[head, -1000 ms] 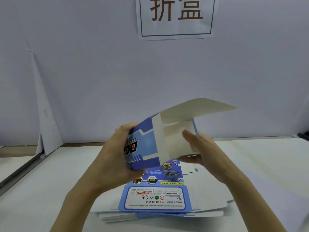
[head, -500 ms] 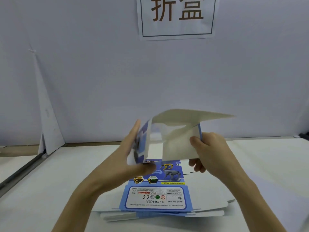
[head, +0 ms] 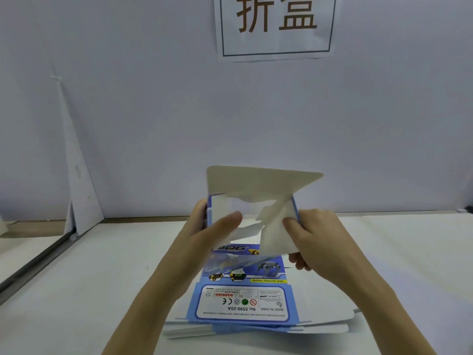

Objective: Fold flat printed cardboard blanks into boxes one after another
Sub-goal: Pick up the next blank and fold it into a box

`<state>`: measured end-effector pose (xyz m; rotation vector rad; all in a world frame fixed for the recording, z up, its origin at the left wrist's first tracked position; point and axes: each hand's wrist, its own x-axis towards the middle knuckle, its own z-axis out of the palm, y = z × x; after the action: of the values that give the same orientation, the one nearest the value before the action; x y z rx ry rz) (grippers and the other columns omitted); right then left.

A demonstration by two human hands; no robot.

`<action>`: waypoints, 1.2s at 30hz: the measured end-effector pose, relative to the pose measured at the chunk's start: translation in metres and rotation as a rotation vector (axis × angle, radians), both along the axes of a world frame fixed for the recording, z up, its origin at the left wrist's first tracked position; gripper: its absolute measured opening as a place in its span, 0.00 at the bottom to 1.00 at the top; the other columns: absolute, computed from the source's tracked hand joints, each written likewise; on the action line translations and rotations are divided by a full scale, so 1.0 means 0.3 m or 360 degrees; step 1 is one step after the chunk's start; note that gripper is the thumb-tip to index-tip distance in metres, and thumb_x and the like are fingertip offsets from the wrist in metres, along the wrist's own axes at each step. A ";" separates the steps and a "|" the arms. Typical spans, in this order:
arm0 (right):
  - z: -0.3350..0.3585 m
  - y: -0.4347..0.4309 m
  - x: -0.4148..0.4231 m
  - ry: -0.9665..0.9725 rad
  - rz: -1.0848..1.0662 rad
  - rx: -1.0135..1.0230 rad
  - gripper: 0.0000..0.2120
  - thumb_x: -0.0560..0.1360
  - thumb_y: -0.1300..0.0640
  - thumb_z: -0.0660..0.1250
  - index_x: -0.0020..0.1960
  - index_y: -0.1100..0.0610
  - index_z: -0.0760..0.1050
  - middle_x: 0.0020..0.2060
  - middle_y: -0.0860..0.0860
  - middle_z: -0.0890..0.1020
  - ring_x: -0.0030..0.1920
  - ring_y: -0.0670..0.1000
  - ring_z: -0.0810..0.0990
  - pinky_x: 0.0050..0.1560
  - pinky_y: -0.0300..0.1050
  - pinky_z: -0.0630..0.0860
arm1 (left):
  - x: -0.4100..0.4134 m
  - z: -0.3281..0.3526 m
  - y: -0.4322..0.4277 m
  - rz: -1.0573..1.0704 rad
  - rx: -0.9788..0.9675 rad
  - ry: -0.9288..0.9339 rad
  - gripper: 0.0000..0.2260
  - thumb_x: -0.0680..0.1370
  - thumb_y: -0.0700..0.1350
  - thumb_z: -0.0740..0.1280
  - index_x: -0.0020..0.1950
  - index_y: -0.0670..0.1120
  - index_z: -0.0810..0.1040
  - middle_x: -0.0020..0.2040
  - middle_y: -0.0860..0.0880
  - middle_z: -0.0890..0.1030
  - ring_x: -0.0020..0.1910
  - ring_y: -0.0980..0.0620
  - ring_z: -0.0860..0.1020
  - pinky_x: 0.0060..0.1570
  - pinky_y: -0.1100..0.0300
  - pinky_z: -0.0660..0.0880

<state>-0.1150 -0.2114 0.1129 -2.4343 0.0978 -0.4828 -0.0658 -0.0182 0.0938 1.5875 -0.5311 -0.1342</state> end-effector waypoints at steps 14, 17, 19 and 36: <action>-0.044 0.044 0.016 -0.0301 -0.0105 -0.0046 0.14 0.80 0.58 0.57 0.45 0.66 0.77 0.42 0.61 0.83 0.37 0.61 0.81 0.42 0.61 0.77 | 0.001 -0.024 -0.015 0.1173 0.0870 -0.0963 0.06 0.79 0.42 0.62 0.42 0.45 0.71 0.40 0.49 0.78 0.32 0.56 0.72 0.29 0.72 0.62; -0.046 0.027 0.017 -0.0267 -0.0124 0.0017 0.14 0.79 0.48 0.61 0.42 0.55 0.78 0.33 0.45 0.83 0.32 0.47 0.79 0.36 0.41 0.77 | -0.004 -0.014 -0.006 0.1051 0.0829 -0.0949 0.15 0.81 0.43 0.61 0.34 0.54 0.66 0.33 0.60 0.73 0.30 0.60 0.74 0.28 0.71 0.67; -0.031 0.018 -0.007 -0.0260 -0.0148 -0.0061 0.14 0.74 0.39 0.64 0.54 0.45 0.78 0.40 0.37 0.79 0.34 0.42 0.75 0.34 0.31 0.69 | 0.008 -0.016 0.001 0.0915 0.0943 -0.0942 0.11 0.81 0.46 0.59 0.39 0.54 0.71 0.41 0.54 0.77 0.36 0.60 0.75 0.34 0.69 0.72; 0.023 -0.032 -0.025 -0.0596 0.0325 0.0883 0.13 0.73 0.43 0.69 0.35 0.50 0.83 0.33 0.49 0.85 0.34 0.47 0.83 0.34 0.43 0.82 | 0.015 0.014 0.006 0.0571 0.0588 -0.1426 0.60 0.58 0.73 0.70 0.77 0.56 0.36 0.75 0.52 0.53 0.74 0.58 0.56 0.66 0.67 0.64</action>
<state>-0.1226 -0.2209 0.1198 -1.7605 -0.1568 -0.7018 -0.0614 -0.0165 0.0980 2.0458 -0.9241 0.8293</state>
